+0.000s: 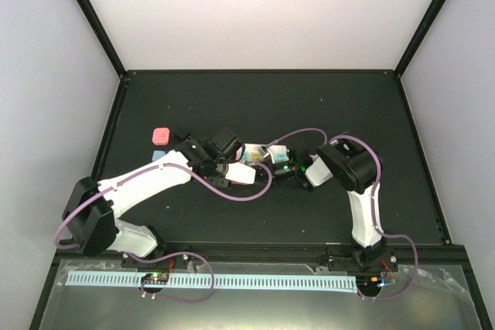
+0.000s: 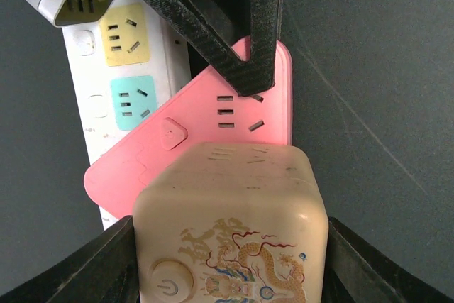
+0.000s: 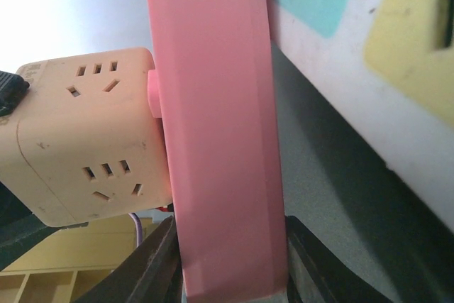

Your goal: Pull the plug off the socket

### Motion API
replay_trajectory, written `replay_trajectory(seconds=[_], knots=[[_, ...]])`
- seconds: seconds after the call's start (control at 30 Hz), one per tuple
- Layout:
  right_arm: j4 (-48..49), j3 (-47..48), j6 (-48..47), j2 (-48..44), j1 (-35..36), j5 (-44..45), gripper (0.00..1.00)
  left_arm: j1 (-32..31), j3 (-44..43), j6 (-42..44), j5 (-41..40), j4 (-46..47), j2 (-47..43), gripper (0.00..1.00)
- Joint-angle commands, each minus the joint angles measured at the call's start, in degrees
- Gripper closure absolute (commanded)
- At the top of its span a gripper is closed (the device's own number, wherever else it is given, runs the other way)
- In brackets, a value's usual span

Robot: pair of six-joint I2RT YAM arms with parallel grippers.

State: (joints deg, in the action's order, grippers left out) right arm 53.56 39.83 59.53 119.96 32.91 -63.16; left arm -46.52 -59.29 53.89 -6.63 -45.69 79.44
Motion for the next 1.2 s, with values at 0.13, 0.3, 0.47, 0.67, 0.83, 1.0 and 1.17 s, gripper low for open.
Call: replay_trajectory(seconds=[0.13,0.3,0.47,0.67,0.83,1.0,1.17], knots=[[-13.31,-0.99,0.26,4.46,-2.45,13.92,0.99,-0.19,-6.57,-0.72,9.88,-3.44,-8.88,0.76],[-13.61,-0.9,0.16,4.42,-2.66,13.87,0.99,0.64,-7.85,-2.06,15.04,-5.24,-8.73,0.76],[-14.85,-0.68,-0.54,4.24,-2.76,14.12,0.99,-0.61,-6.65,-0.15,12.31,-4.59,-6.46,0.76],[-15.23,-0.47,-0.82,4.35,-2.76,14.03,0.99,-1.73,-10.22,-0.72,8.86,-6.38,-1.67,0.76],[-15.42,-0.46,-0.86,4.34,-2.75,14.02,0.99,-3.4,-12.56,-1.21,5.68,-8.51,0.13,0.77],[-15.9,-0.38,-1.09,4.64,-2.76,14.25,0.99,-3.24,-13.7,-1.7,6.82,-8.25,-2.85,0.78],[-15.93,-0.42,-0.88,4.78,-2.74,14.21,0.99,-2.53,-13.35,-2.38,11.01,-8.26,-5.37,0.78]])
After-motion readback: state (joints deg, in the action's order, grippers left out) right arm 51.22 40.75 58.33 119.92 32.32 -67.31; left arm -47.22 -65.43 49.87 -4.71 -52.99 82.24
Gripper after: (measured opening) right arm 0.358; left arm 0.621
